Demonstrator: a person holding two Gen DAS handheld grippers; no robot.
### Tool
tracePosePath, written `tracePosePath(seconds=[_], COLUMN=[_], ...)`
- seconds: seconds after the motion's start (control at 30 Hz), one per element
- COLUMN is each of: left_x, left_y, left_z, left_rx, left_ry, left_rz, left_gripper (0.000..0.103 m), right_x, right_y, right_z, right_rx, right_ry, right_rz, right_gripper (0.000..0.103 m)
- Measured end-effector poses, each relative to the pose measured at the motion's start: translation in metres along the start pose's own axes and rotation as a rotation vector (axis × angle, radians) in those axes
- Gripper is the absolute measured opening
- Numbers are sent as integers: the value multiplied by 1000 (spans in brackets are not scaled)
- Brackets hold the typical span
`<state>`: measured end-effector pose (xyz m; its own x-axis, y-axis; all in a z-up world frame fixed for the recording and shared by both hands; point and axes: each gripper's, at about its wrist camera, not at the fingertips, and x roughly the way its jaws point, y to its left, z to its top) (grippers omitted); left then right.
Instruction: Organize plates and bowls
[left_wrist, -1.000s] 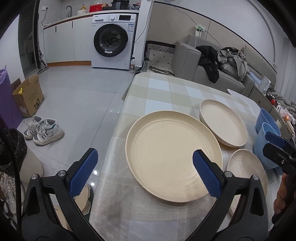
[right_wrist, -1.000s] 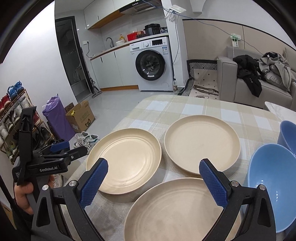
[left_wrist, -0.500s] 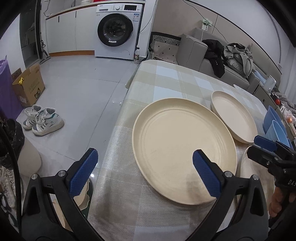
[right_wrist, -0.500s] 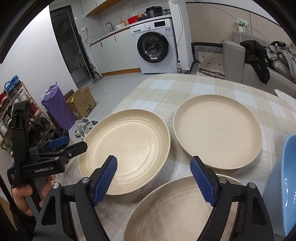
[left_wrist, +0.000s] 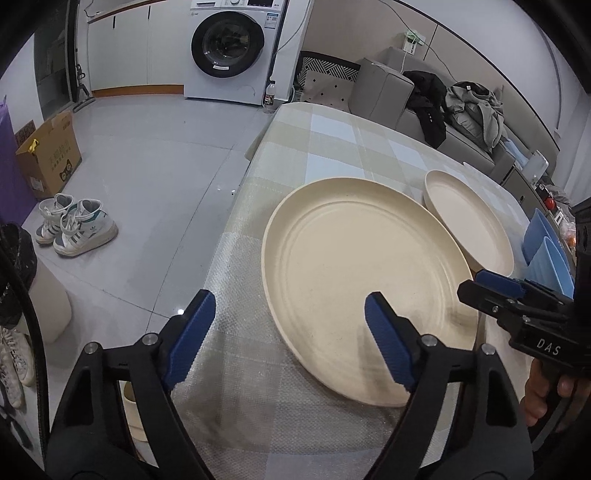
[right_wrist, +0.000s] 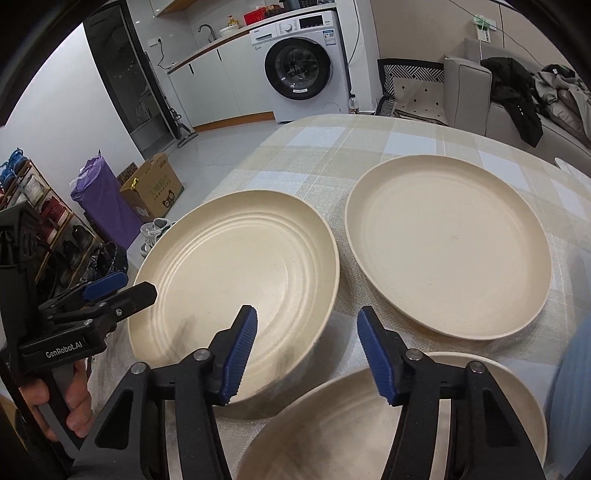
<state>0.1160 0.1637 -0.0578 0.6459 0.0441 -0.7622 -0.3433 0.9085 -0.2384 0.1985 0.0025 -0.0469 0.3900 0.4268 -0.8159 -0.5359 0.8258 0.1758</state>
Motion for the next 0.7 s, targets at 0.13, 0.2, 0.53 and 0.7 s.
tracePosePath(seconds=[0.13,0.2,0.53,0.7], left_x=[2,4,9,3], left_y=[-1,-2,-7,-8], left_z=[-2,-3,-8,-9], left_rx=[2,6,25,49], left_ry=[3,11,24,12], left_rz=[6,0,31,47], left_gripper=[57,48,22,22], right_x=[6,8,8,5], right_y=[3,2,4,10], right_z=[-3,-4,-4,-5], right_rx=[-8,-2,-19,-50], right_ry=[6,12,20,11], right_rz=[-29,-33,-72,-104], right_gripper=[50,42,19,19])
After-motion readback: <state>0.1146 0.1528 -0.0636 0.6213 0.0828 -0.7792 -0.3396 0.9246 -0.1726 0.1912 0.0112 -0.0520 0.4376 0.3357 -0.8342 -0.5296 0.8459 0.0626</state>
